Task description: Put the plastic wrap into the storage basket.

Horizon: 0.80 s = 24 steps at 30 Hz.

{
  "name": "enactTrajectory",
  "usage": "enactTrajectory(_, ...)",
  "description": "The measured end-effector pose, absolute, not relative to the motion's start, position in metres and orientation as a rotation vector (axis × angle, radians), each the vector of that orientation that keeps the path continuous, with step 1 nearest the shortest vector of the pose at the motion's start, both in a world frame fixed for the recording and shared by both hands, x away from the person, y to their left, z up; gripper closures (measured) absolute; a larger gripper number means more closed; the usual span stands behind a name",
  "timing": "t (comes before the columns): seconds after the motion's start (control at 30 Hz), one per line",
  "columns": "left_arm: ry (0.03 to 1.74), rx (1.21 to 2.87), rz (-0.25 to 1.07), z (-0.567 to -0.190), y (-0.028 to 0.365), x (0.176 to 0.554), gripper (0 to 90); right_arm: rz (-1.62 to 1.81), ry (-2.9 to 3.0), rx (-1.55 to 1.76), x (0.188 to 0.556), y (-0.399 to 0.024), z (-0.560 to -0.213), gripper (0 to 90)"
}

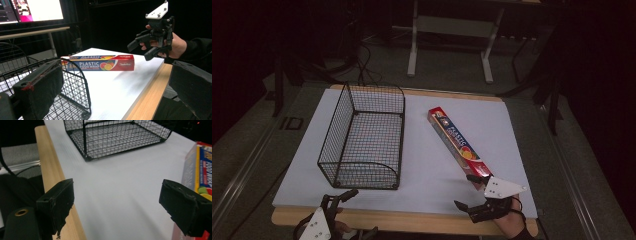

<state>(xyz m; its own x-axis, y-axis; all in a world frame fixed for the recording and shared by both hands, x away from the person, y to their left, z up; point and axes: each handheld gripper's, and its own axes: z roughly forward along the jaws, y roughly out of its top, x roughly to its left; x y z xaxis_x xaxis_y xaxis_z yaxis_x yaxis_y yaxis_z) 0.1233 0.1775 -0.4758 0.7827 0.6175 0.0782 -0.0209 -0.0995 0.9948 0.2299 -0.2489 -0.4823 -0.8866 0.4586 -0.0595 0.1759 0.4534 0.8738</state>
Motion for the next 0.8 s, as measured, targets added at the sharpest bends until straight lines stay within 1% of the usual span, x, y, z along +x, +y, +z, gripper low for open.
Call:
enactTrajectory(0.4,0.482,1.586,0.580,-0.475,0.178,0.122,0.2,1.403,2.331,0.521,0.226,-0.245,-0.482,12.6)
enactTrajectory(0.6,0.458,1.594,0.616,-0.474,0.175,0.118,0.2,1.490,2.209,0.634,0.230,-0.258,-0.472,13.8)
enactTrajectory(0.73,0.449,1.592,0.626,-0.473,0.174,0.117,0.2,1.448,2.151,0.697,0.233,-0.265,-0.465,13.5)
enactTrajectory(0.8,0.452,1.588,0.629,-0.473,0.174,0.117,0.2,1.408,2.158,0.740,0.237,-0.267,-0.465,11.3)
